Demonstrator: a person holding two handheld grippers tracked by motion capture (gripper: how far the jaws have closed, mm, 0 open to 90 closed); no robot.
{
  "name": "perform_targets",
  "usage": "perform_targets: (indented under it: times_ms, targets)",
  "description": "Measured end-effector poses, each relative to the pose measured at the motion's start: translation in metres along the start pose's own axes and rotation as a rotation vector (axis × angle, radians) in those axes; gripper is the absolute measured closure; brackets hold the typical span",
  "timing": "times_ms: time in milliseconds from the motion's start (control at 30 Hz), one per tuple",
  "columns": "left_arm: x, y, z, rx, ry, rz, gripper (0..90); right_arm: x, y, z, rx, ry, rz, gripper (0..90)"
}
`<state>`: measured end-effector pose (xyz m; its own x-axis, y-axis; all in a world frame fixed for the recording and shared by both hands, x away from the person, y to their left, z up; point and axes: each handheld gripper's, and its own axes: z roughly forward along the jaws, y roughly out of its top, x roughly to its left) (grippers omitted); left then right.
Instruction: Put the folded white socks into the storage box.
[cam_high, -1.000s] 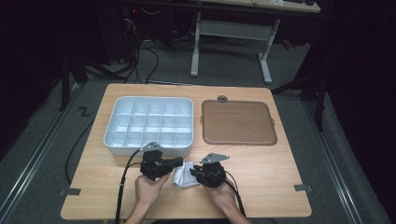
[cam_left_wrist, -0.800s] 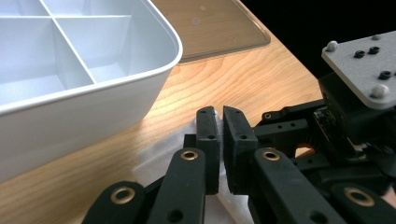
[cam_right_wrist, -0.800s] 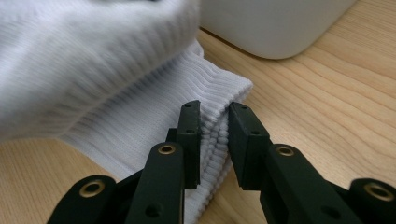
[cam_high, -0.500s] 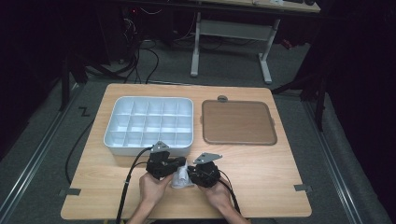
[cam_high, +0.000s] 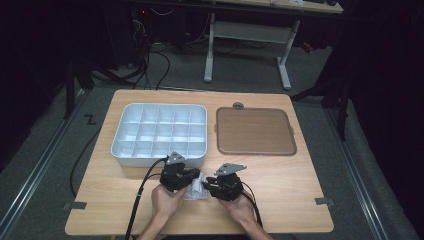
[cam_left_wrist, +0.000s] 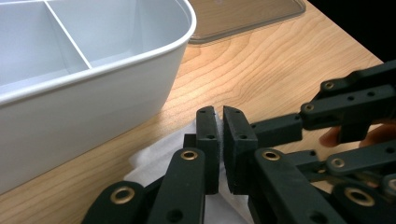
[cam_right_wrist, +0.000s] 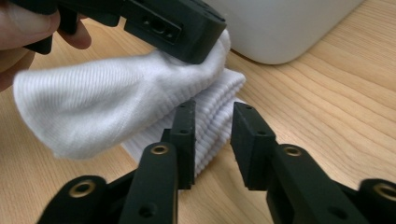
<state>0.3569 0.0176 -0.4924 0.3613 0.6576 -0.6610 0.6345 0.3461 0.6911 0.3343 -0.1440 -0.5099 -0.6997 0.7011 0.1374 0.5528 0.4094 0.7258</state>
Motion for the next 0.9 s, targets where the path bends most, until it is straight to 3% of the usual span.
perform_targets:
  times_ms: [267,500,633,900]
  targets:
    - [-0.009,0.0,-0.003,-0.004,-0.047,-0.015,86.1,-0.003,-0.005,0.016,0.073,-0.003,-0.024,73.9]
    - [-0.001,-0.005,0.012,0.007,-0.014,-0.025,86.1,-0.003,-0.003,0.019,0.073,-0.002,-0.031,74.3]
    - [0.004,-0.012,0.022,0.02,0.006,0.003,86.1,-0.004,-0.004,0.019,0.071,0.0,-0.031,74.4]
    - [0.009,-0.018,0.018,0.013,0.017,0.018,86.1,-0.003,-0.004,0.016,0.077,-0.002,-0.035,72.5]
